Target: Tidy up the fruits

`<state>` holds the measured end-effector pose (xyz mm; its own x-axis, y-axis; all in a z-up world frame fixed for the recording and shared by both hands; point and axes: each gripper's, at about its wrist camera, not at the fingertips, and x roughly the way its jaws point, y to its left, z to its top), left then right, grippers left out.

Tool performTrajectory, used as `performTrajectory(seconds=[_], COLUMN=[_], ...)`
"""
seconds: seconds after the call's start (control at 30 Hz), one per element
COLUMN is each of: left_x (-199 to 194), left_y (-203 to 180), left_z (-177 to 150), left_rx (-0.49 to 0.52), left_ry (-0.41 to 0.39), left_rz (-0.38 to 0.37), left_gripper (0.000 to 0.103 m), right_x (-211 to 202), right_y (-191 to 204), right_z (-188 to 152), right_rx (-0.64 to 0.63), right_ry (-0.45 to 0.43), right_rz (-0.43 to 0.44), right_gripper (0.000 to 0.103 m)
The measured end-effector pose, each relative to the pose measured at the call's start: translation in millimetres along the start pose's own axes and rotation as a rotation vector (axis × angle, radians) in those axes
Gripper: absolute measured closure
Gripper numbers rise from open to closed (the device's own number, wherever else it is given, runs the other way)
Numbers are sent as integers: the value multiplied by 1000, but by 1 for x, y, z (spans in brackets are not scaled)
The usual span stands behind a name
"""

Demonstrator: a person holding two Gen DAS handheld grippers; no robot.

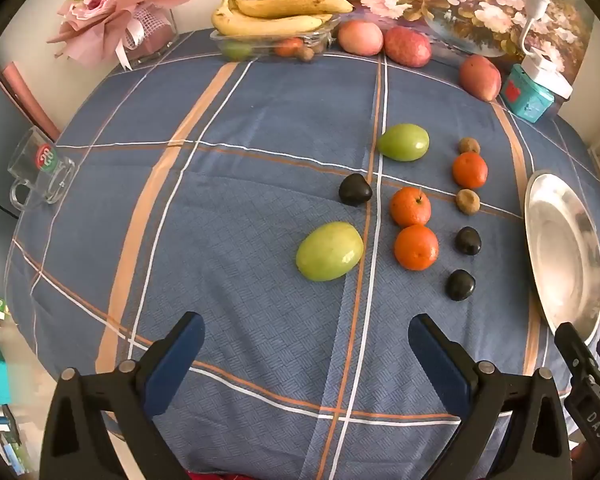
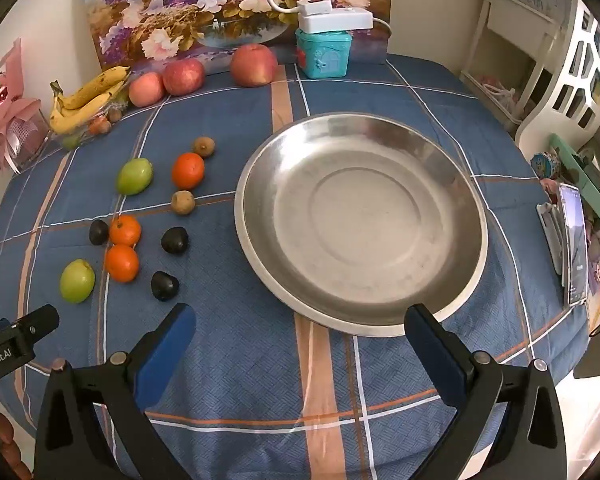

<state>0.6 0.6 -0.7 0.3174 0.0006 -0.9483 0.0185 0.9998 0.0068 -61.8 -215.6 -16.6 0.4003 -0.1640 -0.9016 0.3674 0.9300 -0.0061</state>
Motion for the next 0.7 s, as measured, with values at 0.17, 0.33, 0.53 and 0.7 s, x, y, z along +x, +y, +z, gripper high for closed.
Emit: performTrajectory(seconds=[0.17, 0.33, 0.53, 0.7], left_x=[3, 1, 1, 1], left_y=[1, -1, 0, 1], left_z=[1, -1, -4, -1], left_rx=[5, -1, 4, 5], left_ry=[3, -1, -5, -6], left_rz=[5, 15, 21, 25], left_gripper=[0, 0, 0, 0], right_x=[1, 1, -1, -1], right_y=[1, 4, 1, 0], right_z=[1, 1, 2, 1], right_rx=[-3, -4, -5, -7], right_ry=[3, -5, -27, -40], right_rz=[2, 5, 15, 21], right_gripper=[0, 0, 0, 0])
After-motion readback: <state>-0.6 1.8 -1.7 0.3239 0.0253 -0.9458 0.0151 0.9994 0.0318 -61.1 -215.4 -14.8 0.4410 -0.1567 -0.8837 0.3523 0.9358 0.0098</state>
